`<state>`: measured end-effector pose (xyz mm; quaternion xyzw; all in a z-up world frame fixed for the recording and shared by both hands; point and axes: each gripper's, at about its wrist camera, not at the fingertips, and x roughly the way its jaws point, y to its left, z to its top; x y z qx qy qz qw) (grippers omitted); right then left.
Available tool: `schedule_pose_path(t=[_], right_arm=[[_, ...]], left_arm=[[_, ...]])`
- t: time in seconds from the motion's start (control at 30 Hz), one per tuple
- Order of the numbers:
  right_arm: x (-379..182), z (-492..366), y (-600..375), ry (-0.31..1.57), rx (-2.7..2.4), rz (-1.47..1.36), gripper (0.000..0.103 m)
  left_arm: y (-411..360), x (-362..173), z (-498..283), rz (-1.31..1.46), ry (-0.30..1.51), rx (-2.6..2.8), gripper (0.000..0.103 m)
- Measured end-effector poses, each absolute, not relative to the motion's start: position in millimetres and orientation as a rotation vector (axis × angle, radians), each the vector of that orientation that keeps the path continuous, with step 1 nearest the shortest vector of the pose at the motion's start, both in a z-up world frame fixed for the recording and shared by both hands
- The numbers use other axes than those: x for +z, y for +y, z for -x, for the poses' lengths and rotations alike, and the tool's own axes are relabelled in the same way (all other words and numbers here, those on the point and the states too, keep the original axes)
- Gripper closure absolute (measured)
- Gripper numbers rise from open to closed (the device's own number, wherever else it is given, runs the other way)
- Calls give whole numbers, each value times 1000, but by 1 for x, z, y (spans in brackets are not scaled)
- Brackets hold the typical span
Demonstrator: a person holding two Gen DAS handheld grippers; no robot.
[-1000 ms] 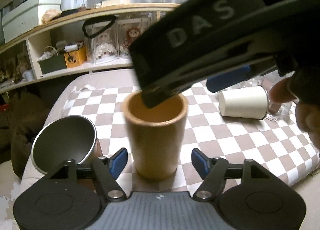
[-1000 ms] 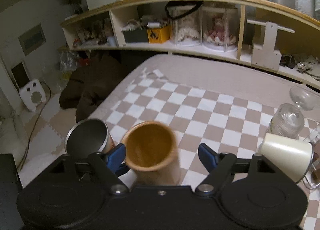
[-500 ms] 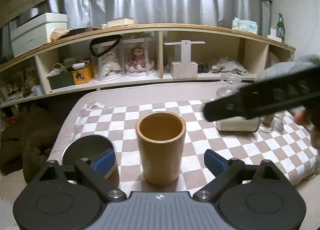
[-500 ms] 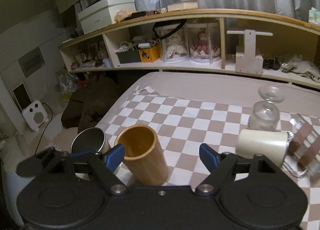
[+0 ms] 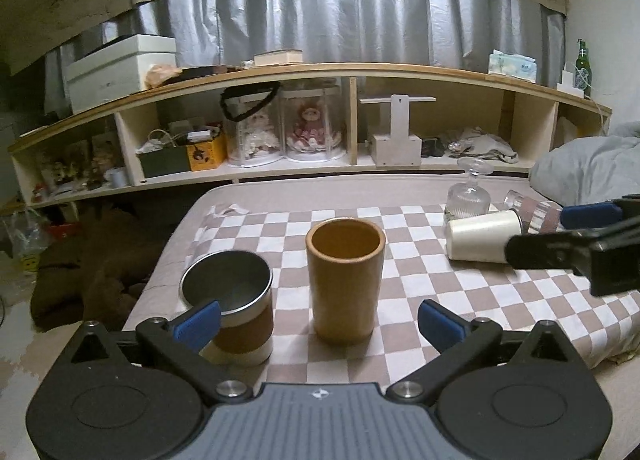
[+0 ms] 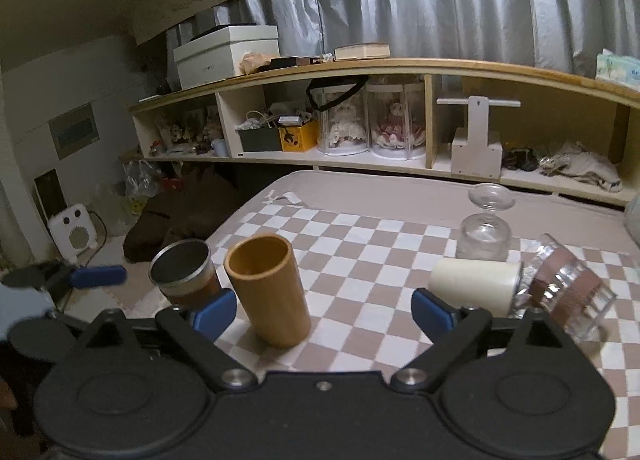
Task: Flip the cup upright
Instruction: 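Open the left tool and withdraw both tools from the cup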
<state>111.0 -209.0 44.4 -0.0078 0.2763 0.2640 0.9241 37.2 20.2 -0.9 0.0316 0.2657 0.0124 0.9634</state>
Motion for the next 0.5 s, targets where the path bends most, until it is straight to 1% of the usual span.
schedule_pose_path(t=[0.03, 0.2, 0.5], right_arm=[[43, -107, -211, 560, 538, 26, 3], [37, -94, -222, 541, 528, 59, 0], [24, -79, -243, 532, 504, 54, 0]], left_arm=[[20, 0, -33, -61, 537, 34, 0], [23, 2, -16, -49, 531, 66, 0], [22, 3, -1, -60, 482, 88, 0]])
